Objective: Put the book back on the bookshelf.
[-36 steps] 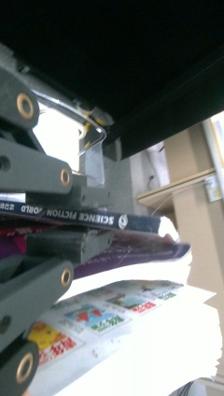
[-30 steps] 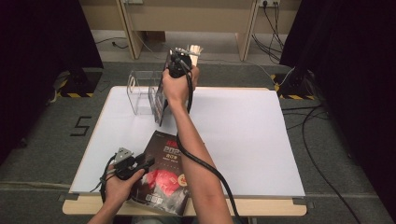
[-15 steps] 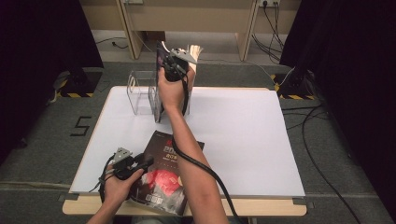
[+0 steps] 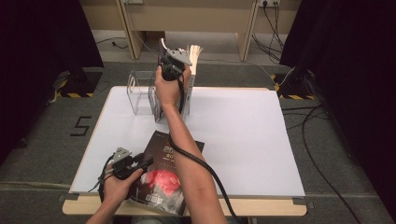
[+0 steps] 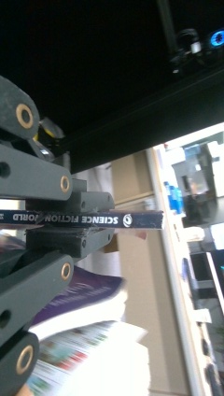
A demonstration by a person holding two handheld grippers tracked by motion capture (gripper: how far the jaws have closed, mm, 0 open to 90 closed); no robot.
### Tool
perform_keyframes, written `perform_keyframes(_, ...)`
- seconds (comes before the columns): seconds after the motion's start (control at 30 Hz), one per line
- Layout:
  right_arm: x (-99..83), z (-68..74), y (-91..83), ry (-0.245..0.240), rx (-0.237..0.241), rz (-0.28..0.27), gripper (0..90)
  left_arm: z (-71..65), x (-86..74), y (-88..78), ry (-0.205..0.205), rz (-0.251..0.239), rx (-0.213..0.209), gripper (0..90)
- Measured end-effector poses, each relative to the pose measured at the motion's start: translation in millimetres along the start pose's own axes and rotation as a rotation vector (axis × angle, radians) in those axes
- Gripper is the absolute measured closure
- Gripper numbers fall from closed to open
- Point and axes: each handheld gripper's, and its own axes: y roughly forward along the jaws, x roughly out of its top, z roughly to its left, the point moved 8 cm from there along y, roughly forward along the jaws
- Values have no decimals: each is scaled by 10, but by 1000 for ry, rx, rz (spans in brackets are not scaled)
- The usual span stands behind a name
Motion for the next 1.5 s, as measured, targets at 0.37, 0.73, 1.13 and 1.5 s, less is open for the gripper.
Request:
perform_keyframes(0.37,-213,16,-189,4,36,76,817,-2,4,1,-3,-2,1,487)
perform_keyframes(0.73,-171,-132,-275,82,44,164,726,-26,-6,15,0,1,-1,488)
perform_keyframes(1.13,-54,-209,-218,105,-48,249,709,-31,-4,13,4,3,0,488)
perform_keyframes(1.5,-187,-211,-52,84,-139,404,773,-27,4,7,5,0,-1,488)
